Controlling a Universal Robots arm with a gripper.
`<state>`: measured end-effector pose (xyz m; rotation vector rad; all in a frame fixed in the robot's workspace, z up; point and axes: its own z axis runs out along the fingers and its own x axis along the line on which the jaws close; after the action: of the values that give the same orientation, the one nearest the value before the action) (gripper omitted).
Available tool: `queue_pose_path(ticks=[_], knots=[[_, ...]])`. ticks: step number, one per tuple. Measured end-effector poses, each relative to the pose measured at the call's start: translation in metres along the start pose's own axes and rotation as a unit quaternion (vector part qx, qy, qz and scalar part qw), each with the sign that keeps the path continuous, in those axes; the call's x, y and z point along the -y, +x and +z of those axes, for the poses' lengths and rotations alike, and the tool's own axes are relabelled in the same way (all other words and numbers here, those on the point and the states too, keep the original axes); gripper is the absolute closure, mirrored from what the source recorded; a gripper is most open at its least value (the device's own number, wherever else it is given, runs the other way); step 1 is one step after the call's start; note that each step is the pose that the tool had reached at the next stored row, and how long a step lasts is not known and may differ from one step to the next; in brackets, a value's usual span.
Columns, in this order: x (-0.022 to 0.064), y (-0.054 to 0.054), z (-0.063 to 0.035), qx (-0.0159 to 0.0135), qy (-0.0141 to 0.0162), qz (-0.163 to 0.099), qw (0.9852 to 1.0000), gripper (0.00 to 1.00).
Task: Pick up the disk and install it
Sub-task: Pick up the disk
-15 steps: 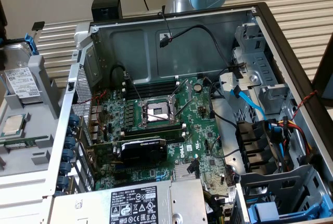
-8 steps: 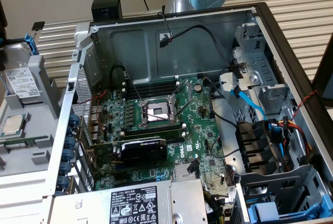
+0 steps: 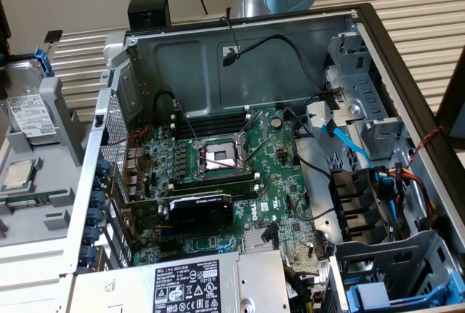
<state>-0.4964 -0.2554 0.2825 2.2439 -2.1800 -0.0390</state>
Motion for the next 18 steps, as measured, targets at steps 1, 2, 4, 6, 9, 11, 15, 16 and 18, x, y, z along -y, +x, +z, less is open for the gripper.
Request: queue_pose_path(ticks=[1,2,4,6,9,11,15,16,18], knots=[[0.0,0.0,0.0,0.0,0.0,0.0,1.0,0.41],[0.0,0.0,0.0002,0.0,0.0002,0.0,1.0,0.41],[0.0,0.0,0.0005,0.0,0.0003,0.0,1.0,0.41],[0.0,0.0,0.0006,0.0,0.0003,0.0,1.0,0.41],[0.0,0.0,0.001,0.0,0.0004,0.0,1.0,0.51],[0.0001,0.0,0.0013,0.0,0.0005,0.0,1.0,0.51],[0.0001,0.0,0.002,-0.0008,0.0005,0.0,1.0,0.51],[0.0001,0.0,0.002,-0.0009,0.0004,0.0,1.0,0.51],[0.0001,0.0,0.0024,-0.0009,0.0005,0.0,1.0,0.51]])
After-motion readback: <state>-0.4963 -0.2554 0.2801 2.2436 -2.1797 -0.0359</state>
